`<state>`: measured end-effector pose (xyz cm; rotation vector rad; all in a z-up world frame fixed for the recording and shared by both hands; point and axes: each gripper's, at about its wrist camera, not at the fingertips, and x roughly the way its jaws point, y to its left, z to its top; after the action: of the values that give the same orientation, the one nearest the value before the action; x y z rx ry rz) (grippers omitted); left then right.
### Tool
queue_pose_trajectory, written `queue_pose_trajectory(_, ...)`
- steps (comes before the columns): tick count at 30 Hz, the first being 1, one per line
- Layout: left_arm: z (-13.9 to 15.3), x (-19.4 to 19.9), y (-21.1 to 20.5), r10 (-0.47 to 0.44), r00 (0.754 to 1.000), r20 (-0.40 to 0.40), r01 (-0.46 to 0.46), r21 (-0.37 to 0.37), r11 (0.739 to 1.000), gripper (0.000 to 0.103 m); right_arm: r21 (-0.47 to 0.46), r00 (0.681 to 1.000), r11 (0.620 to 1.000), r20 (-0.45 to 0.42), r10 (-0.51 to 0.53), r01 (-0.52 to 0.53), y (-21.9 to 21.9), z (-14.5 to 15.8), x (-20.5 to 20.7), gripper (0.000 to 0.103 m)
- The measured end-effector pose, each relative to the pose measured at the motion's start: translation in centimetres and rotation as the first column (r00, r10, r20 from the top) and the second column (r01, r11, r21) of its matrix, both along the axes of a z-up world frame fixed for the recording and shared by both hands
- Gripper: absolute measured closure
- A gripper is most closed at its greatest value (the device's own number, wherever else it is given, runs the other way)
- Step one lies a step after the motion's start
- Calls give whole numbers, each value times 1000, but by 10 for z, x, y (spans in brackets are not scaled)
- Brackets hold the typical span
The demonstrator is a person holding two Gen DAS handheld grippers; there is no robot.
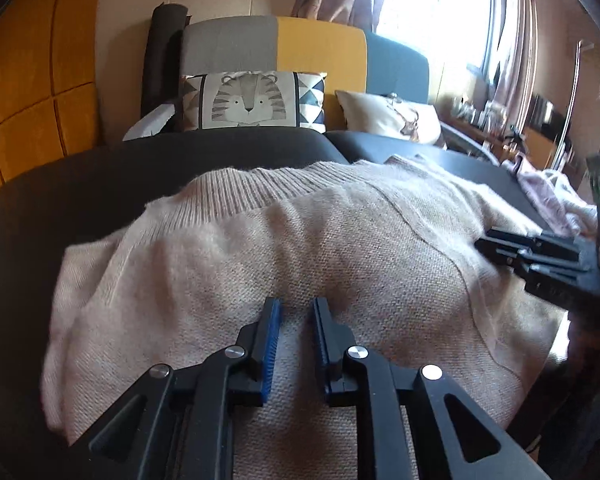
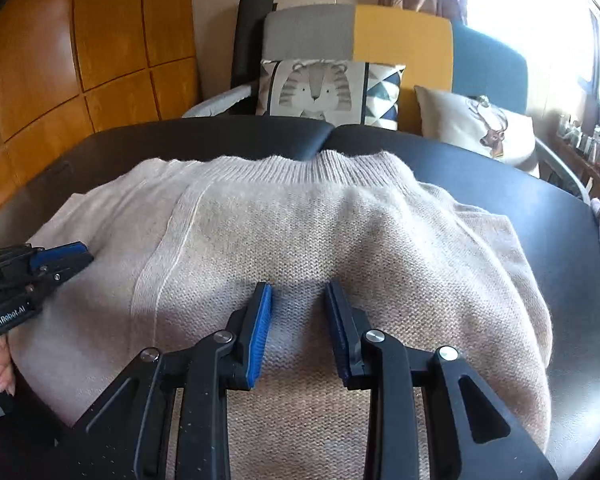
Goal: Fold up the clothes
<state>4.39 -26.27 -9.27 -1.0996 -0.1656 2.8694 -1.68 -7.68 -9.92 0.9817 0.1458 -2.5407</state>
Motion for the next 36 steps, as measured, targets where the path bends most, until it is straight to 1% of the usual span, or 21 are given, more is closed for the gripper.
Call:
queue_pose_trajectory(2, -2, 1, -3, 1, 1000, -9, -1, 24, 1000, 87, -21, 1000, 1000, 12, -3, 4, 4, 2, 1, 72)
queue_pose_trajectory(4, 0, 4, -5, 11, 1000, 7, -11, 38, 999, 87, -40, 1000, 999, 25, -3, 4, 7, 3, 1, 72)
queue_pose_trajectory(6, 12, 4, -10, 50, 998, 45, -54, 106, 993, 87, -76, 999, 997, 36, 2, 0, 8, 18, -4, 72)
queue_pose_trajectory(8, 25, 2, -17, 81, 997, 19, -83, 179, 980, 87, -114, 999, 993, 47, 9, -3, 8, 35, -9, 72)
queue_pose_trajectory(9, 29, -2, -18, 96, 995, 5, -95, 192, 977, 87, -146, 1000, 989, 28, 6, -2, 6, 46, -13, 72)
queue_pose_trajectory(10, 33, -8, -19, 112, 994, -6, -109, 193, 975, 87, -159, 1000, 987, 11, 7, -5, 2, 55, -17, 71)
queue_pose_trajectory(11, 33, -18, -19, 121, 993, 3, -119, 184, 976, 87, -140, 1000, 990, 14, 24, -22, -8, 58, -26, 63)
queue_pose_trajectory(12, 31, -29, -17, 124, 992, 23, -126, 169, 977, 87, -112, 999, 993, 24, 45, -42, -20, 61, -35, 57)
queue_pose_trajectory(14, 26, -50, -14, 129, 989, 66, -137, 139, 981, 87, -46, 994, 995, 53, 93, -90, -44, 55, -56, 57)
queue_pose_trajectory(16, 14, -68, -13, 131, 985, 112, -142, 99, 985, 87, 17, 990, 993, 76, 119, -121, -61, 46, -71, 57)
queue_pose_trajectory(17, 8, -68, -11, 129, 985, 115, -138, 79, 987, 87, 52, 986, 989, 101, 131, -137, -68, 40, -79, 57)
queue_pose_trajectory(19, 3, -59, -8, 108, 993, 53, -110, 52, 993, 87, 133, 981, 979, 145, 132, -152, -77, 24, -90, 56)
queue_pose_trajectory(20, 1, -54, -8, 101, 994, 37, -103, 57, 993, 87, 129, 981, 979, 137, 138, -156, -76, 21, -91, 56)
queue_pose_trajectory(22, -3, -48, -16, 99, 995, 27, -101, 115, 988, 87, 89, 988, 989, 116, 105, -116, -62, 18, -94, 56)
queue_pose_trajectory(24, -7, -45, -25, 97, 995, 20, -99, 174, 980, 87, 3, 992, 999, 119, 35, -36, -40, 14, -100, 56)
queue_pose_trajectory(26, -8, -44, -26, 95, 995, 14, -96, 183, 978, 87, -88, 990, 996, 138, 26, -14, -26, 11, -103, 56)
queue_pose_trajectory(28, -9, -43, -26, 94, 996, 8, -94, 182, 979, 87, -84, 991, 996, 129, 27, -16, -28, 9, -102, 56)
queue_pose_trajectory(32, -8, -47, -23, 96, 995, 7, -96, 161, 982, 87, 39, 993, 998, 111, 48, -53, -46, 12, -101, 54)
queue_pose_trajectory(33, -8, -48, -23, 96, 995, 8, -96, 159, 983, 87, 15, 992, 999, 115, 43, -45, -43, 20, -100, 54)
queue_pose_trajectory(35, -8, -48, -23, 97, 995, 10, -98, 155, 983, 87, -70, 994, 997, 110, 25, -17, -31, 38, -93, 54)
queue_pose_trajectory(36, -7, -49, -23, 97, 995, 10, -98, 153, 983, 87, -55, 995, 998, 103, 13, -8, -28, 41, -91, 54)
